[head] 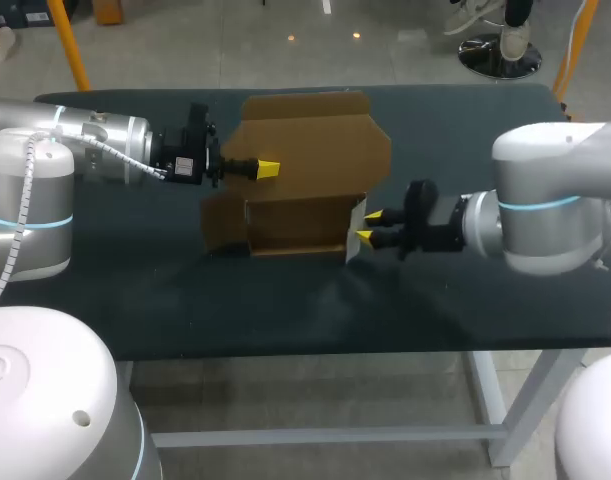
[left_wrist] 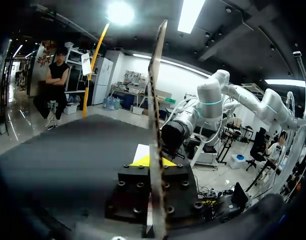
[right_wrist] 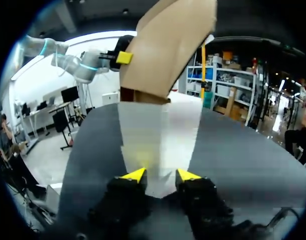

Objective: Assemble the packaging by folding the flat box into shape, placing the metal phone stand inside, and closing the box properly

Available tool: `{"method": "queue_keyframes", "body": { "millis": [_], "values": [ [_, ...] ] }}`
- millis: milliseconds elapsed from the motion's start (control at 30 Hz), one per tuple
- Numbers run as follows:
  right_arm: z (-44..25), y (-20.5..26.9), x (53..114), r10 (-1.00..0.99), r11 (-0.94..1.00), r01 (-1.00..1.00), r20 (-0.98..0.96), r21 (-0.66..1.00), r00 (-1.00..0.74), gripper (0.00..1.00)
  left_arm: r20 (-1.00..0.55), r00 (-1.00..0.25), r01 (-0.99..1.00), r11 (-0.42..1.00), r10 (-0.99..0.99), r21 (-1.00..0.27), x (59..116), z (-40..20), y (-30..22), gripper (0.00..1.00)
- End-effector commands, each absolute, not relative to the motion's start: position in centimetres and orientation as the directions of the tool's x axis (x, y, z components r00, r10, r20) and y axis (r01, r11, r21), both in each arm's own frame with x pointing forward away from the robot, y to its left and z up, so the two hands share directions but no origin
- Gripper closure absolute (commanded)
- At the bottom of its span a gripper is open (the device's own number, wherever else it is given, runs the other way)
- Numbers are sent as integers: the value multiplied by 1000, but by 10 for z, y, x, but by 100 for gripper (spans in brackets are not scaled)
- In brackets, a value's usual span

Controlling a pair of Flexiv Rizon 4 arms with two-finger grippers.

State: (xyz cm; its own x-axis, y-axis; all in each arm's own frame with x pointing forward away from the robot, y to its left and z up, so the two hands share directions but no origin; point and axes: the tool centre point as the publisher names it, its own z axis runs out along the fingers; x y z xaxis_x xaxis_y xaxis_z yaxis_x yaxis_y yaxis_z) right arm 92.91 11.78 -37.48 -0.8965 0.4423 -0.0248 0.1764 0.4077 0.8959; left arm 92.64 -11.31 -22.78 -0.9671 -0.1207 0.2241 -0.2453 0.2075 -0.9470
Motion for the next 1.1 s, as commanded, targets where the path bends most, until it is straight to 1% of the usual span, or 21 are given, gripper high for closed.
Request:
{"method": "queue_keyframes", "body": {
  "millis": [33,500,1100],
  "values": [
    [-375,122,925,474,389,167,-41,906,-880,58,225,-967,-246,209,-120,-946,927,-231,-114,100],
    [-370,120,921,600,318,191,-40,929,-799,56,225,-967,-246,209,-120,-946,927,-231,-114,100],
    [-375,132,937,688,263,227,-17,938,-725,55,225,-967,-246,209,-120,-946,927,-231,-114,100]
  ]
}}
